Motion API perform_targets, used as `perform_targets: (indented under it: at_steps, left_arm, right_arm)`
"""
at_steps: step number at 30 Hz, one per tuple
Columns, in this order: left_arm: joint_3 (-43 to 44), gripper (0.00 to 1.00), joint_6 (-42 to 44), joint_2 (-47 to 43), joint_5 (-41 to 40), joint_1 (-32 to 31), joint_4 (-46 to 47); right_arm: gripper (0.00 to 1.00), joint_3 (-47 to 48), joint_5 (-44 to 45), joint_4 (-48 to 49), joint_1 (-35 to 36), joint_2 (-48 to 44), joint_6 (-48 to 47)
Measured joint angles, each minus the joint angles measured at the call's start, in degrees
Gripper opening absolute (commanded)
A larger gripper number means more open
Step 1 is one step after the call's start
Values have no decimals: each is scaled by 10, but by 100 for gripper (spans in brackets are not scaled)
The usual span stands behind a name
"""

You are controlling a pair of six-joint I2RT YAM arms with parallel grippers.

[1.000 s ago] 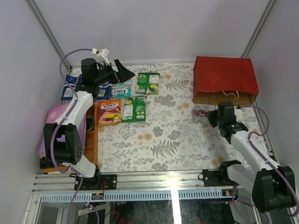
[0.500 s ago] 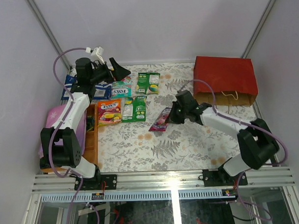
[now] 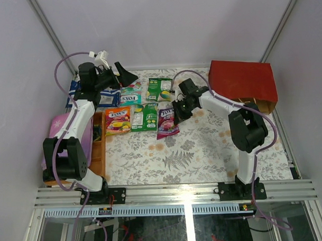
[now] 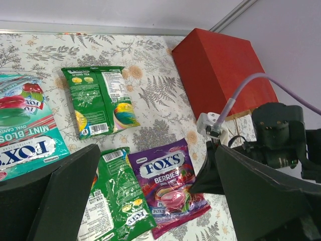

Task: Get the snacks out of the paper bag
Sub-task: Place the snack at the center of the board.

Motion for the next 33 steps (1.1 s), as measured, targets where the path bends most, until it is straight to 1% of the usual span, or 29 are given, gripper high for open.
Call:
perform_targets:
  at_steps: [4,8,9,12,13,15,17,20,24,27,29,31,33]
  left_arm:
    - [0,100,0,0,7,3,1]
    - [0,100,-1,4,14,3,2]
    - [0,100,-1,6,15,3,2]
    - [0,100,0,13,15,3,2]
    - [0,100,0,15,14,3,2]
    - [0,100,0,17,14,4,1]
    - [0,100,0,18,14,4,0]
    - [0,100,0,18,14,4,0]
    - [0,100,0,18,14,4,0]
    - [0,100,0,18,12,4,0]
    - [0,100,1,18,12,4,0]
    - [0,100,1,18,11,4,0]
    - [0,100,2,18,10,4,0]
  right_arm:
    - [0,2,-29,-27,-38,4,-37]
    - [0,10,-51,-35,-74,11,-49]
    - [4,14,-53,-31,-80,16,-47]
    - [41,16,-57,-6,-88,25,-25]
    - [52,13,-56,6,-88,25,-15]
    - [67,7,-48,33,-86,23,3]
    - [77,-7,-28,54,-85,16,14]
    - [80,-45,17,71,-85,-19,25]
    - [80,-113,95,101,-85,-116,37]
    - [82,-178,136,150,-85,-211,47]
    - [83,-225,138,201,-85,-260,60]
    - [87,-288,117,262,-85,-299,83]
    - [100,-356,89,321,-86,-318,118]
